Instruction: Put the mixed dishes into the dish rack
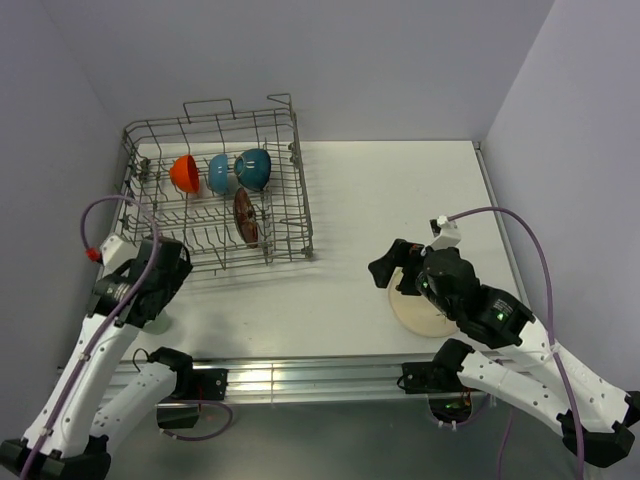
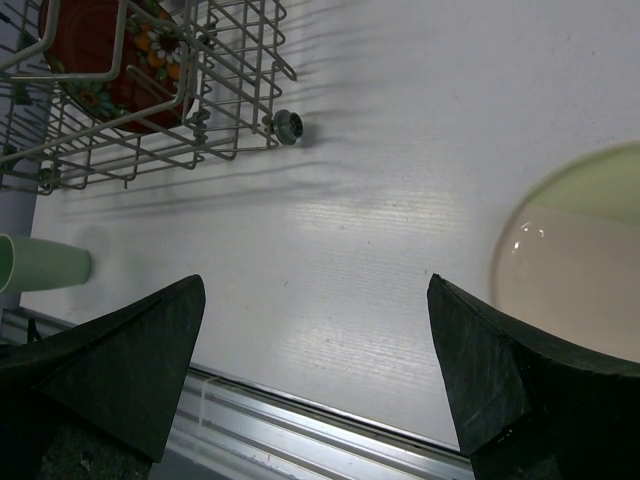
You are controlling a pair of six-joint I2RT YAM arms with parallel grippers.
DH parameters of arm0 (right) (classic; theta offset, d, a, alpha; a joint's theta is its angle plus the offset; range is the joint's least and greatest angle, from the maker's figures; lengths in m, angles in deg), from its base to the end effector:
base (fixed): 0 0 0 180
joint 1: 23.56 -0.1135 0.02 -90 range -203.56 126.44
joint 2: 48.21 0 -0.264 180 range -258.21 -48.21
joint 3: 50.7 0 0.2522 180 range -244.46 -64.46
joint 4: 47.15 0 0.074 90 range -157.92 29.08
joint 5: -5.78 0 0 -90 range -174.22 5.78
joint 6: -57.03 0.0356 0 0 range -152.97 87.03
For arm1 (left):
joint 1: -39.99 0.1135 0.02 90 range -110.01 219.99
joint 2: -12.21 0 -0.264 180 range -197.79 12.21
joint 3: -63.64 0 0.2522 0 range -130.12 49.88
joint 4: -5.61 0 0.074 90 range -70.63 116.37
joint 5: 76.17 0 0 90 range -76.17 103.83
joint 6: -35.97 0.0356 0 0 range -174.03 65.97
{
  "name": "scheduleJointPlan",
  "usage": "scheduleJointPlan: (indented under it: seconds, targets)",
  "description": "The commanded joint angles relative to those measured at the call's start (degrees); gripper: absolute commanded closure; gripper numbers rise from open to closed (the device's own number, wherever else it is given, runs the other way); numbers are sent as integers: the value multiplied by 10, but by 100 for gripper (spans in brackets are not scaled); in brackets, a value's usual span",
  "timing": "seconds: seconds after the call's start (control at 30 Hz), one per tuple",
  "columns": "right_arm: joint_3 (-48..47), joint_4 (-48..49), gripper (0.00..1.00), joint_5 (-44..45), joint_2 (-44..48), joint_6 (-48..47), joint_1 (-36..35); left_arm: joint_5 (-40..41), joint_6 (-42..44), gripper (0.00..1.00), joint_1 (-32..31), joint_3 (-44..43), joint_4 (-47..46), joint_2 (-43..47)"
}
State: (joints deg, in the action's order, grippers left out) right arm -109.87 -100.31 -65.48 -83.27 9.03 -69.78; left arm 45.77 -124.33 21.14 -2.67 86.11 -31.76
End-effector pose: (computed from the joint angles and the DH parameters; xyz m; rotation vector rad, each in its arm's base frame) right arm 0.0970 0.0847 0.3159 0.1262 2.1021 0.6102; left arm 0.1180 -0.0204 0.3041 -1.2020 2.0494 0.0087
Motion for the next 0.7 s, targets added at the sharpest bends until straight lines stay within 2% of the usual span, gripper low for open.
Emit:
scheduleJointPlan:
  seconds: [0.0, 0.07, 0.17, 0.33, 0.4, 0.47, 0.5, 0.67]
  targets:
    - [4, 18, 0, 2, 7, -13, 6, 36, -87, 21, 19, 2, 34, 5]
    - [4, 19, 0, 0, 7, -16, 5, 32, -116, 1, 28, 7, 61, -19]
    - [0, 16, 0, -3, 4, -20, 6, 12, -168, 1, 43, 21, 88, -45]
    - [-9, 5, 0, 2, 14, -26, 6, -79, -150, 11, 115, 89, 39, -11]
    - [-9, 1, 0, 6, 21, -28, 6, -100, -135, 14, 159, 100, 23, -1]
    - [-8, -2, 0, 9, 24, -32, 6, -105, -126, 21, 185, 104, 27, 9]
    - [-7, -2, 0, 9, 24, -34, 7, -106, -115, 22, 212, 100, 30, 12]
    - [-6, -2, 0, 8, 16, -44, 10, -116, -78, 24, 248, 78, 31, 19]
